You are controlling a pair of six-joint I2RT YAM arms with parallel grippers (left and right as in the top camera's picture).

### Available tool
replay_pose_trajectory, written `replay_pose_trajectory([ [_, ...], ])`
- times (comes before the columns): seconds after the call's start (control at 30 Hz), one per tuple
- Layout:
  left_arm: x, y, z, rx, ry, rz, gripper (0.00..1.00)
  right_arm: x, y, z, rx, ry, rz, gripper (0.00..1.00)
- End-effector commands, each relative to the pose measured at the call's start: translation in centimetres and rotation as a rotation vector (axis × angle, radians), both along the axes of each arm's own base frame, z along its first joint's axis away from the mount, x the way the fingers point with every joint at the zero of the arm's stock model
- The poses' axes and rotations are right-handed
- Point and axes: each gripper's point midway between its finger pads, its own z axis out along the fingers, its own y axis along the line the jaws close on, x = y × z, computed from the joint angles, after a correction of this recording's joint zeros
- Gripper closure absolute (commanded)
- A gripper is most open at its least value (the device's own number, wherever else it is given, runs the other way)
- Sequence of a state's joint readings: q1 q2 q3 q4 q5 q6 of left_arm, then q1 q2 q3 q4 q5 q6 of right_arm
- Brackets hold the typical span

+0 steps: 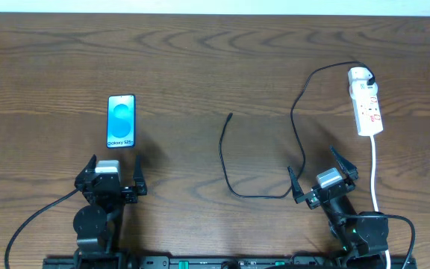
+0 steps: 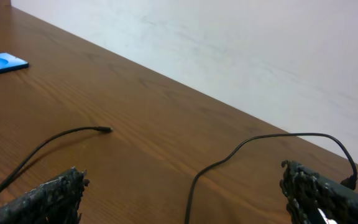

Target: Plug charger to phone and switch on socket

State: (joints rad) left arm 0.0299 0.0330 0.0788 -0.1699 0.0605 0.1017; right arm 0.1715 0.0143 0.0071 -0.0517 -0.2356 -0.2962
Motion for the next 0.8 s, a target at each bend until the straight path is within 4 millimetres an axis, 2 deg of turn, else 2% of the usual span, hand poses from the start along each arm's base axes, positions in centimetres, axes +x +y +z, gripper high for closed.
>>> replay_pose_trajectory([
  [0.0,0.0,0.3,-1.4,-0.005,0.033,0.021,0.04,0.0,-0.1,0.0,0.011,0.002,-0.001,0.01],
  [0.37,0.1,0.4,-1.2,-0.004,0.022,0.024,0.04,0.0,-0.1,0.0,0.011,0.002,-0.001,0.01],
  [0.77,0.5,0.4,1.3,-0.003,-0.079,0.024,0.04,0.0,-0.1,0.0,0.011,0.002,-0.001,0.01],
])
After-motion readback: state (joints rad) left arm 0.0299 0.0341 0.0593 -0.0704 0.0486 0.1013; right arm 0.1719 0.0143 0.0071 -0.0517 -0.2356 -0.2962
